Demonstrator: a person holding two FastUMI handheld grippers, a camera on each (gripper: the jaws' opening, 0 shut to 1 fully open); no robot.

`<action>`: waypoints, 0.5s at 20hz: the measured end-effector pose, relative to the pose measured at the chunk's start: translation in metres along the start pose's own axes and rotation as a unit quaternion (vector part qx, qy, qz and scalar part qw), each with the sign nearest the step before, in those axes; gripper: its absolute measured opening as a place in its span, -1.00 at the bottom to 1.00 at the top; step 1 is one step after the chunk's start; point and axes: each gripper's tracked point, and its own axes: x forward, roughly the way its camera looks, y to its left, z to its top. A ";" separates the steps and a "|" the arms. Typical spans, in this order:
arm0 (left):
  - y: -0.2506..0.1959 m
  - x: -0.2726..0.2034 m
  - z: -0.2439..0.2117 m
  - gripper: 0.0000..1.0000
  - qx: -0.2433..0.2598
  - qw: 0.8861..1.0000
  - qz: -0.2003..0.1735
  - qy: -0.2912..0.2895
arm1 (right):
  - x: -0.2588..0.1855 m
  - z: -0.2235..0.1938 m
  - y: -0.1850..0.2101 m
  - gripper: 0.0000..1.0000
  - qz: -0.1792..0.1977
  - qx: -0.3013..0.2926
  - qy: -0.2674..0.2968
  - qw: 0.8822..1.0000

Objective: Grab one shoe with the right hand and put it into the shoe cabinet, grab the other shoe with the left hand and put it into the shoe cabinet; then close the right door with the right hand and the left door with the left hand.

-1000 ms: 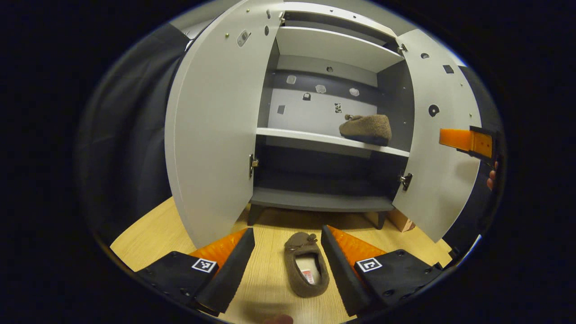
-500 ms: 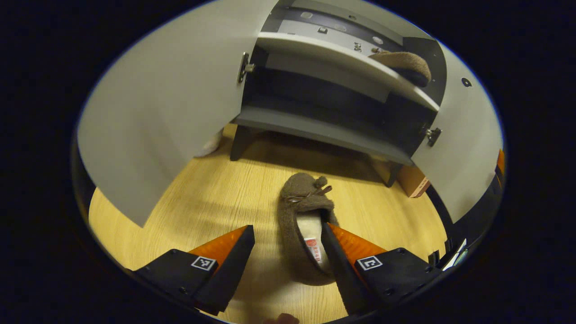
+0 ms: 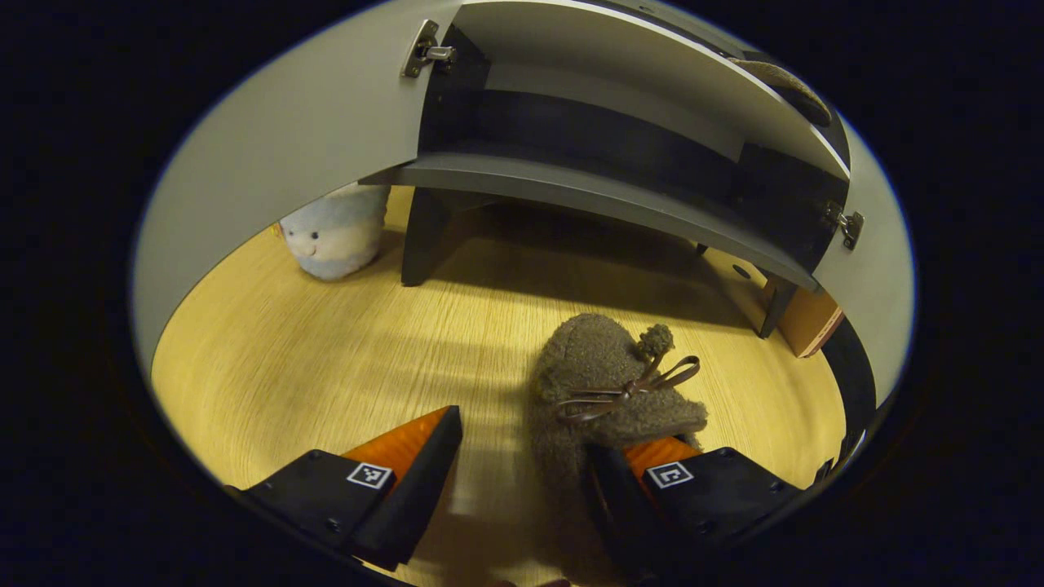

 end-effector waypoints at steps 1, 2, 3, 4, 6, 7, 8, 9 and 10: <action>-0.008 -0.001 0.001 0.84 -0.008 1.000 -0.012 -0.005 | 0.000 -0.001 0.001 0.85 0.002 -0.001 0.002 1.000; -0.012 -0.002 0.002 0.50 -0.013 1.000 -0.015 -0.012 | 0.000 -0.001 0.001 0.86 0.005 -0.003 0.003 1.000; -0.012 -0.002 0.003 0.16 -0.009 1.000 -0.014 -0.018 | 0.000 -0.002 0.002 0.86 0.008 -0.004 0.004 1.000; -0.007 -0.004 0.005 -0.17 -0.002 1.000 0.000 -0.024 | 0.000 -0.001 0.003 0.86 0.011 -0.005 0.004 1.000; -0.005 -0.015 0.011 -0.75 -0.010 0.999 0.007 -0.043 | 0.000 0.001 0.006 0.87 0.018 -0.003 0.001 1.000; -0.009 -0.029 0.014 -0.76 -0.013 0.999 0.003 -0.050 | 0.000 0.002 0.007 0.87 0.022 -0.002 -0.002 1.000; -0.015 -0.047 0.020 -0.76 -0.010 0.998 0.000 -0.063 | 0.001 0.004 0.008 0.87 0.025 -0.002 -0.003 1.000; -0.020 -0.073 0.028 -0.75 -0.002 0.997 0.002 -0.077 | 0.002 0.004 0.010 0.87 0.027 -0.002 -0.004 1.000; -0.024 -0.099 0.037 -0.75 0.004 0.995 0.009 -0.095 | 0.002 0.005 0.011 0.86 0.029 0.000 -0.005 1.000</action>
